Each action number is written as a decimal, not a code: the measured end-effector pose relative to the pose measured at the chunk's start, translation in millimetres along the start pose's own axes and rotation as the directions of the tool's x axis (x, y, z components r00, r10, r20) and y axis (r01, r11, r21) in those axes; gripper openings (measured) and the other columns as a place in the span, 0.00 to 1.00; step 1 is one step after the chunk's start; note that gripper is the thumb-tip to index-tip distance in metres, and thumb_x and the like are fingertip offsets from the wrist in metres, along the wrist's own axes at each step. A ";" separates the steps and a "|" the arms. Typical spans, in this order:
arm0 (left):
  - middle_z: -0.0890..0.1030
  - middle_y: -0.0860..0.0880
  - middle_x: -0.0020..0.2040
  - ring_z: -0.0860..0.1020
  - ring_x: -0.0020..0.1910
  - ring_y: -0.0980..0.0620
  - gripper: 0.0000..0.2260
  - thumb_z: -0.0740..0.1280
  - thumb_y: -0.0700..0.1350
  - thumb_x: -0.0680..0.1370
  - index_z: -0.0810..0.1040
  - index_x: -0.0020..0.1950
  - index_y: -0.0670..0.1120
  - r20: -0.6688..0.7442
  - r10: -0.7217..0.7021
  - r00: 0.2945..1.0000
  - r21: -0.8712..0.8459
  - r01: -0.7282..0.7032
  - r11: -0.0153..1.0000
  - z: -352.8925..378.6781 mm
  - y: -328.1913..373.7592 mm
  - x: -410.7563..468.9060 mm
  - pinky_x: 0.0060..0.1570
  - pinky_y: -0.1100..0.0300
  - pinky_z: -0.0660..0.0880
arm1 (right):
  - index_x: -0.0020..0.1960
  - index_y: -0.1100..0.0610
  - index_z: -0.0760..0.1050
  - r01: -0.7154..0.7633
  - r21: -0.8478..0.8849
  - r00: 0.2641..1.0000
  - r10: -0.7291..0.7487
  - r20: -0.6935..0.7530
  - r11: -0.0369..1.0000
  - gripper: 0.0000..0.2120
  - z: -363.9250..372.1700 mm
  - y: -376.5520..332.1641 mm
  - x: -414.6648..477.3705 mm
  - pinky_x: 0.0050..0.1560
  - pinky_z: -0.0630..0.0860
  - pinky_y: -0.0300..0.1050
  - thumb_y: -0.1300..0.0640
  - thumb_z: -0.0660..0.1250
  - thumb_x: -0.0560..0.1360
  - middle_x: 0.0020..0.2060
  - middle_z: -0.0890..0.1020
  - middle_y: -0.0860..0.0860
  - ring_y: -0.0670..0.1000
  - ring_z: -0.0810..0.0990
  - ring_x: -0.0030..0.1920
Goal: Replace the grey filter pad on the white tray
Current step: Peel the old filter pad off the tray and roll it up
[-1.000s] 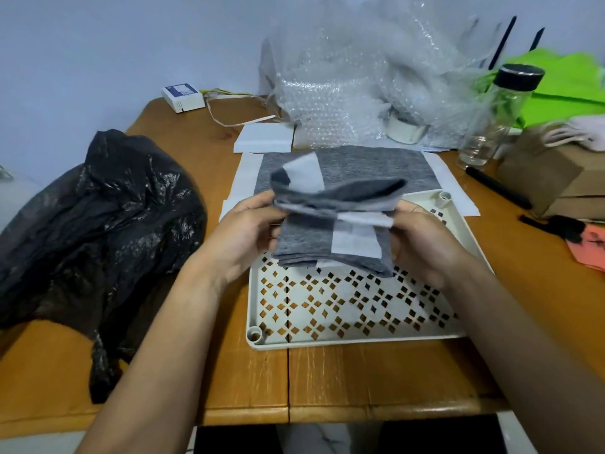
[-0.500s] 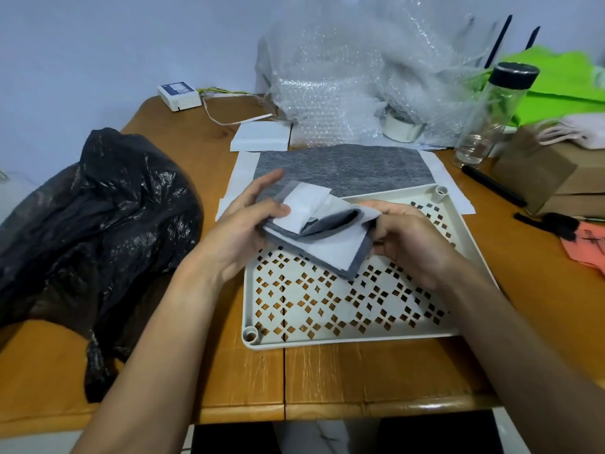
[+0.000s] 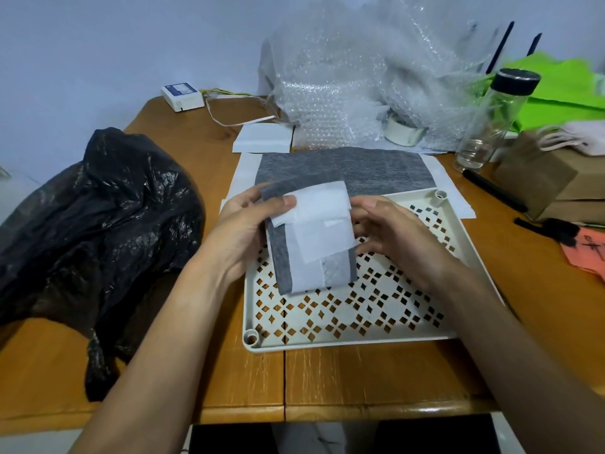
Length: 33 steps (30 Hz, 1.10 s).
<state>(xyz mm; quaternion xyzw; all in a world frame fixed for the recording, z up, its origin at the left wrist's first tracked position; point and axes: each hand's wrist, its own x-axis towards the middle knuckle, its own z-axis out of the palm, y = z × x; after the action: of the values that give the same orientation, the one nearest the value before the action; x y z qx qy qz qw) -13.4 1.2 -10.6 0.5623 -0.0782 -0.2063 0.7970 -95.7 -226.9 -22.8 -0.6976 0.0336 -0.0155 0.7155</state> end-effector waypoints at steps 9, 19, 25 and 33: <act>0.86 0.42 0.55 0.85 0.54 0.44 0.28 0.77 0.42 0.68 0.78 0.67 0.47 0.048 -0.040 0.998 0.139 0.033 0.990 8.1 -5.2 -2.5 0.57 0.52 0.80 | 0.56 0.57 0.83 -0.144 -0.090 0.988 0.148 0.045 0.986 0.10 8.2 -1.4 -6.0 0.61 0.77 0.62 0.55 0.67 0.79 0.52 0.87 0.57 0.62 0.83 0.58; 0.87 0.47 0.53 0.85 0.52 0.50 0.18 0.75 0.49 0.69 0.83 0.56 0.45 0.103 -0.159 0.982 0.359 0.112 0.927 9.8 -9.1 -5.9 0.48 0.59 0.77 | 0.55 0.55 0.84 -0.119 -0.064 0.993 0.118 -0.020 0.991 0.10 7.9 -2.3 -4.0 0.45 0.82 0.49 0.52 0.67 0.80 0.47 0.88 0.56 0.54 0.85 0.45; 0.87 0.46 0.55 0.85 0.54 0.48 0.19 0.74 0.46 0.69 0.83 0.59 0.44 0.092 -0.072 0.993 0.313 0.040 0.949 8.9 -10.8 -5.5 0.49 0.57 0.80 | 0.56 0.59 0.82 -0.187 -0.091 0.978 0.194 0.073 0.978 0.10 7.3 -1.9 -3.5 0.44 0.83 0.47 0.55 0.66 0.81 0.49 0.87 0.59 0.57 0.86 0.47; 0.86 0.49 0.56 0.84 0.56 0.48 0.13 0.71 0.40 0.77 0.82 0.61 0.50 0.087 -0.086 0.992 0.330 0.053 0.943 12.5 -7.7 -8.5 0.56 0.49 0.80 | 0.60 0.55 0.81 -0.135 -0.085 0.990 0.138 0.036 0.987 0.10 6.5 -2.3 -6.7 0.37 0.81 0.42 0.56 0.66 0.81 0.52 0.85 0.62 0.58 0.83 0.46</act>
<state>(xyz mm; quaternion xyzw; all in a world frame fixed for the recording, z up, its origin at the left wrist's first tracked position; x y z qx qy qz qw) -27.4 -8.3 -12.4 0.6779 -0.1315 -0.2464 0.6800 -101.8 -220.1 -20.2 -0.7228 0.0670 0.0493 0.6860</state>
